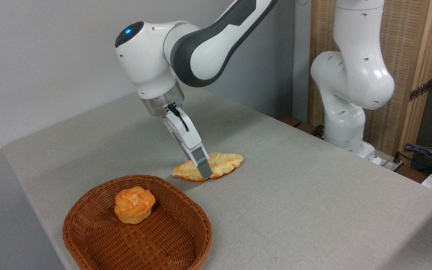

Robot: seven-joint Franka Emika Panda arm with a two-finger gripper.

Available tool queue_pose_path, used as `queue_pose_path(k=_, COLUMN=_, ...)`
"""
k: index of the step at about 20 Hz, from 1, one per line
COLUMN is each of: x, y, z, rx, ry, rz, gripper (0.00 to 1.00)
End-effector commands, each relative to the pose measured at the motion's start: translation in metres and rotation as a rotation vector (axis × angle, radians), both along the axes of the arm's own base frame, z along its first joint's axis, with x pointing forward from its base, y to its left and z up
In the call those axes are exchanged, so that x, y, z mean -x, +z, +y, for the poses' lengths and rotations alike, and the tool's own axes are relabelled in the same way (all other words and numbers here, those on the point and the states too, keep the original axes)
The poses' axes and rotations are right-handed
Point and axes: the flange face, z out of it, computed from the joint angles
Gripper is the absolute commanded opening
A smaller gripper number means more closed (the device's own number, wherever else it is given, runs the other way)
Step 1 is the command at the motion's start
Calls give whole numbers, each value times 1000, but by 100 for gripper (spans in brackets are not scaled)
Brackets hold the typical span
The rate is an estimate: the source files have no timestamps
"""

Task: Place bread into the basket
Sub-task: 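Close the gripper fingers around the middle of the bread roll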

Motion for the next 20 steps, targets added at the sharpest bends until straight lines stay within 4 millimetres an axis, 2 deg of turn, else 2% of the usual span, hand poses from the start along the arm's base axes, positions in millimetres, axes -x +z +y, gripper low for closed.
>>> queue_pose_path(k=1, x=0, y=0, z=-3, rx=6, ry=-19, rz=-15, gripper=100)
queue_pose_path(k=2, x=0, y=0, z=-3, rx=6, ry=-19, rz=-15, gripper=99)
queue_pose_path(k=3, x=0, y=0, z=-3, rx=6, ry=-19, rz=-15, gripper=94)
queue_pose_path(k=4, x=0, y=0, z=-3, rx=5, ry=-19, rz=-13, gripper=87)
queue_pose_path(k=7, x=0, y=1, z=-3, rx=10, ry=-40, rz=-14, gripper=56)
queue_pose_path(k=17, x=0, y=1, z=-3, rx=10, ry=-40, rz=-14, gripper=55)
queue_pose_path(k=20, x=2, y=9, z=-1, rx=11, ry=-40, rz=-15, gripper=55)
